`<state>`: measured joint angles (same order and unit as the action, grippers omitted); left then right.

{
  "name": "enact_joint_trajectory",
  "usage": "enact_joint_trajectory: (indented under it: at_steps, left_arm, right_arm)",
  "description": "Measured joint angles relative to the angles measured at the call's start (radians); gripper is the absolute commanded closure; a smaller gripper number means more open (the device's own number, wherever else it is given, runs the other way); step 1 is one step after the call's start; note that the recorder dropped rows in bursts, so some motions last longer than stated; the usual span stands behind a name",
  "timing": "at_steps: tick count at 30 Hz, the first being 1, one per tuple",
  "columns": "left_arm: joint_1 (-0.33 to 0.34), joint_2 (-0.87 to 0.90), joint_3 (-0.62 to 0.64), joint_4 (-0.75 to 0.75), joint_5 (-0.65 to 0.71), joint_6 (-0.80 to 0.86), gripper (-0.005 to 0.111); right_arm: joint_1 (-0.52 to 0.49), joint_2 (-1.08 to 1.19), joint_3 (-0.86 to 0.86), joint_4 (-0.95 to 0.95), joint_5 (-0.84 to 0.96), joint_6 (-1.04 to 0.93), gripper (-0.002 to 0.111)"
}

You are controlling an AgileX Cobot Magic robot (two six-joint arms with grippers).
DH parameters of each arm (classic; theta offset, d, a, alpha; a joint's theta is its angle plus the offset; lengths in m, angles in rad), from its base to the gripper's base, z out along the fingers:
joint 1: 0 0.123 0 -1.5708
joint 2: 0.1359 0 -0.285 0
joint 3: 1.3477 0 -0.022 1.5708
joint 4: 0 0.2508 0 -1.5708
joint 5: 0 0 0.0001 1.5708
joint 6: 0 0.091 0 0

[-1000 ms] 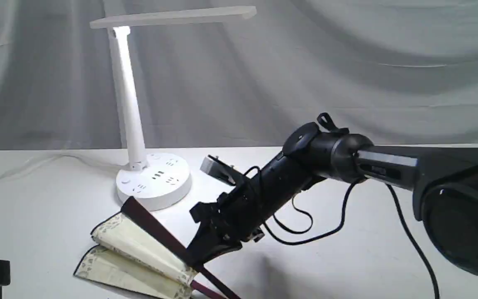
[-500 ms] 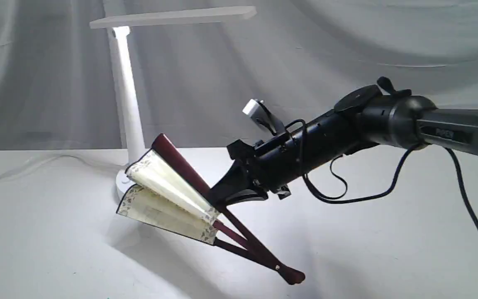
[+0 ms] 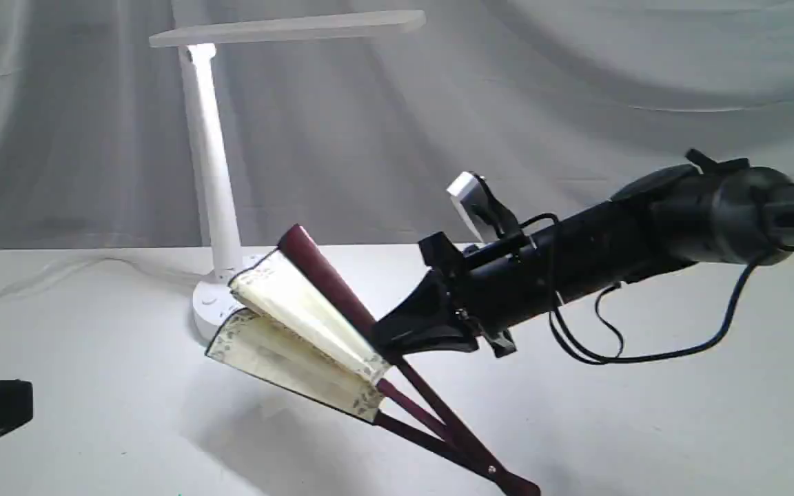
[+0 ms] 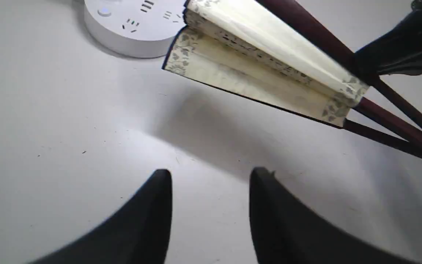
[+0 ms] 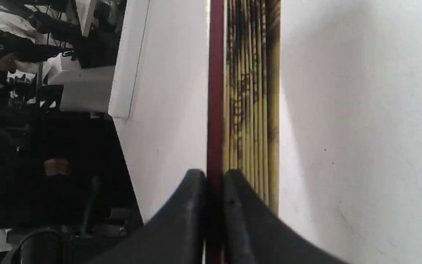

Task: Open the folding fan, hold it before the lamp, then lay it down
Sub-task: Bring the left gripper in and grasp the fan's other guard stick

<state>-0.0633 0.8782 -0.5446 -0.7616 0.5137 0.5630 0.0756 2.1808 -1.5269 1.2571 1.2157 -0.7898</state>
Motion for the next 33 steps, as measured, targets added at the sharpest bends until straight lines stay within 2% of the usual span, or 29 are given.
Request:
enact_joint_trajectory:
  at_steps: [6, 12, 15, 19, 22, 26, 31, 33]
  left_arm:
    - [0.0, 0.073, -0.026, 0.0, -0.009, -0.007, 0.072]
    - [0.0, 0.273, -0.114, 0.031, 0.063, -0.024, 0.077]
    - [-0.028, 0.347, -0.166, 0.095, 0.08, -0.049, 0.077]
    - [-0.154, 0.414, -0.236, 0.262, 0.044, -0.138, 0.077]
    - [-0.266, 0.465, -0.294, 0.425, 0.024, -0.276, 0.077]
    - [-0.382, 0.538, -0.352, 0.604, 0.019, -0.44, 0.077]
    - [-0.469, 0.584, -0.364, 0.672, -0.126, -0.487, 0.077]
    - [-0.483, 0.588, -0.348, 0.665, -0.248, -0.494, 0.077]
  right_arm:
    - [-0.052, -0.044, 0.092, 0.051, -0.002, -0.03, 0.108]
    - [-0.069, -0.065, 0.149, 0.071, -0.004, -0.045, 0.108]
    - [-0.069, -0.065, 0.168, 0.086, -0.004, -0.054, 0.108]
    - [-0.069, -0.065, 0.17, 0.103, -0.004, -0.058, 0.108]
    - [-0.076, -0.065, 0.17, 0.114, -0.004, -0.06, 0.108]
    - [-0.112, -0.065, 0.17, 0.121, -0.004, -0.06, 0.108]
    - [-0.16, -0.065, 0.172, 0.131, -0.006, -0.058, 0.108]
    - [-0.166, -0.065, 0.172, 0.14, -0.008, -0.058, 0.108]
